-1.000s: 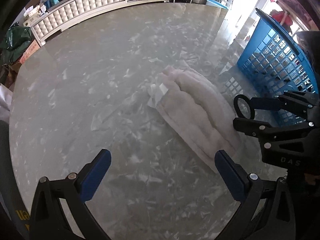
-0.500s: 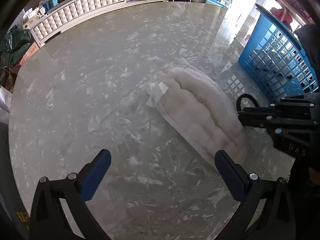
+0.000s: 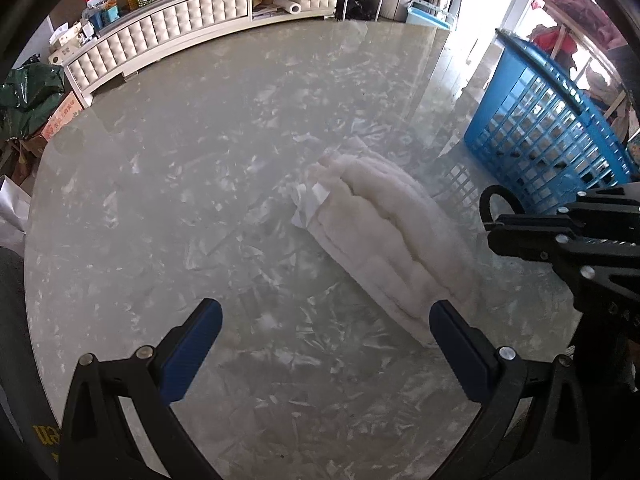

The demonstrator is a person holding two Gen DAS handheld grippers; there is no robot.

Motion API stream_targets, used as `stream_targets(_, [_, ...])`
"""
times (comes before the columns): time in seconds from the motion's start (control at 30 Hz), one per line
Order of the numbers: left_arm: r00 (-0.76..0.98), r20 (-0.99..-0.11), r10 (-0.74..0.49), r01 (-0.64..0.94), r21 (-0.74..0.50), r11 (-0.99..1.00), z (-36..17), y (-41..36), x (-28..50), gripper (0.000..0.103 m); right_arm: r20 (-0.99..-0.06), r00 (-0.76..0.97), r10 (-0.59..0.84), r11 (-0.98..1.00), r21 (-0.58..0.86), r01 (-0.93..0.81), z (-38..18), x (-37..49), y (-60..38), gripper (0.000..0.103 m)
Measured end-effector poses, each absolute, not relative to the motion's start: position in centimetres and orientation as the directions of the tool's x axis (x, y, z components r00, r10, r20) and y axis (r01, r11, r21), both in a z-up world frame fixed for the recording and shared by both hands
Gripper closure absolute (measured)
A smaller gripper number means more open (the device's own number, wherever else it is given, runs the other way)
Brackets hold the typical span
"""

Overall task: Organize soft objects
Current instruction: 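Reach the right gripper to the black hair tie beside the white towel, then grasp the black hair tie with the right gripper and drop it into the basket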

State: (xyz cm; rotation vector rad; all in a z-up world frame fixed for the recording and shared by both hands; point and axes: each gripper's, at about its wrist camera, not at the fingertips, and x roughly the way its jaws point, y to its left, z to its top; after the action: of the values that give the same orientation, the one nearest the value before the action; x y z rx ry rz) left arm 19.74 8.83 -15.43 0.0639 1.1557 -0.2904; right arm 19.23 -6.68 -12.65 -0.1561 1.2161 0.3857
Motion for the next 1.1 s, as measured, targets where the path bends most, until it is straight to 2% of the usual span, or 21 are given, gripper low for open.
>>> stream_targets(0.27, [0.397, -0.888, -0.232, 0.224, -0.151, 0.963, -12.9, 9.3, 18.7, 0.0, -0.91, 0.347, 0.226, 0.899, 0.057, -0.434, -8.1, 17.4, -6.2, 0.099])
stream_targets(0.6, [0.409, -0.887, -0.214, 0.217, -0.134, 0.967, -11.8, 8.2, 17.9, 0.0, -0.872, 0.436, 0.222, 0.906, 0.02, -0.423, -3.7, 15.7, -9.1, 0.099])
stream_targets(0.77, [0.403, -0.891, -0.209, 0.216, -0.129, 0.968, -11.9, 7.4, 18.7, 0.0, -0.854, 0.482, 0.194, 0.921, -0.01, -0.389, -2.3, 15.5, -11.3, 0.099])
stream_targets(1.1, [0.361, -0.911, -0.201, 0.202, -0.134, 0.97, -13.6, 7.2, 20.2, 0.0, -0.859, 0.495, 0.134, 0.96, -0.011, -0.279, -3.2, 16.7, -15.1, 0.099])
